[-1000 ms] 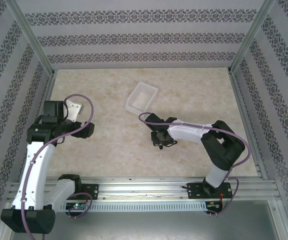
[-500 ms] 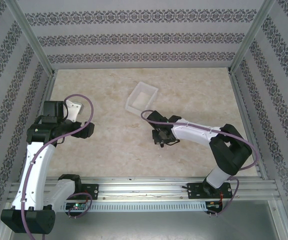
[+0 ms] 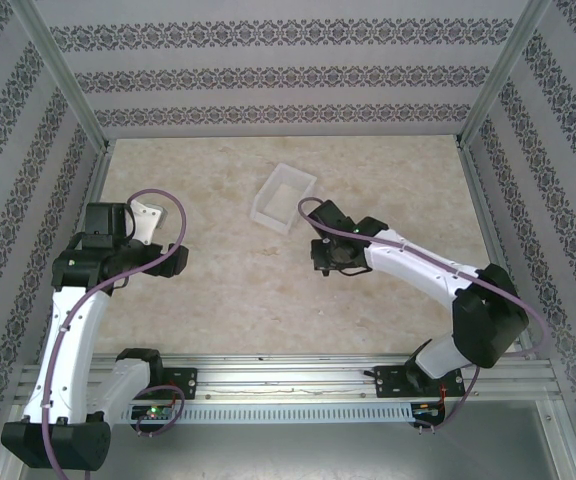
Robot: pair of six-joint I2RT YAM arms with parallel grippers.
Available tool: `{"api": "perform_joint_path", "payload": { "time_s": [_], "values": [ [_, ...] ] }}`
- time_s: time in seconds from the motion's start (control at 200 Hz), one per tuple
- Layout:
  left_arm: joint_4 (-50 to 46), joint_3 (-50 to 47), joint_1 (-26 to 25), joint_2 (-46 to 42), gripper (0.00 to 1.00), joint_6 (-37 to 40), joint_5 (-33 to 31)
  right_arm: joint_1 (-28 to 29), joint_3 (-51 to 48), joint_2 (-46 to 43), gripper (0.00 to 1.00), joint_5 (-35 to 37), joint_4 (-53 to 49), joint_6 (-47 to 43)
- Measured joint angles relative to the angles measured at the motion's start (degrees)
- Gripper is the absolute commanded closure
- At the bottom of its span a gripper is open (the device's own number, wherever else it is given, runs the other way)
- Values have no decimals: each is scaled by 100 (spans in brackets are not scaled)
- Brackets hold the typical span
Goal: Put the screwdriver in the bin
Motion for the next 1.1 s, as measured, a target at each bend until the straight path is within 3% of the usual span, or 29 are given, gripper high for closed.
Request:
{"api": "perform_joint_path", "payload": {
  "time_s": [0.325, 0.649, 1.099],
  "values": [
    [-4, 85, 0, -13, 1, 0, -39, -37, 1224, 162, 82, -50, -195, -269],
    [-9, 149, 0, -144, 1, 2, -59, -39, 2291, 1300, 82, -103, 72, -330],
    [-15, 149, 0, -243, 1, 22, -57, -188, 2957, 2492, 82, -83, 743, 212]
  ]
}}
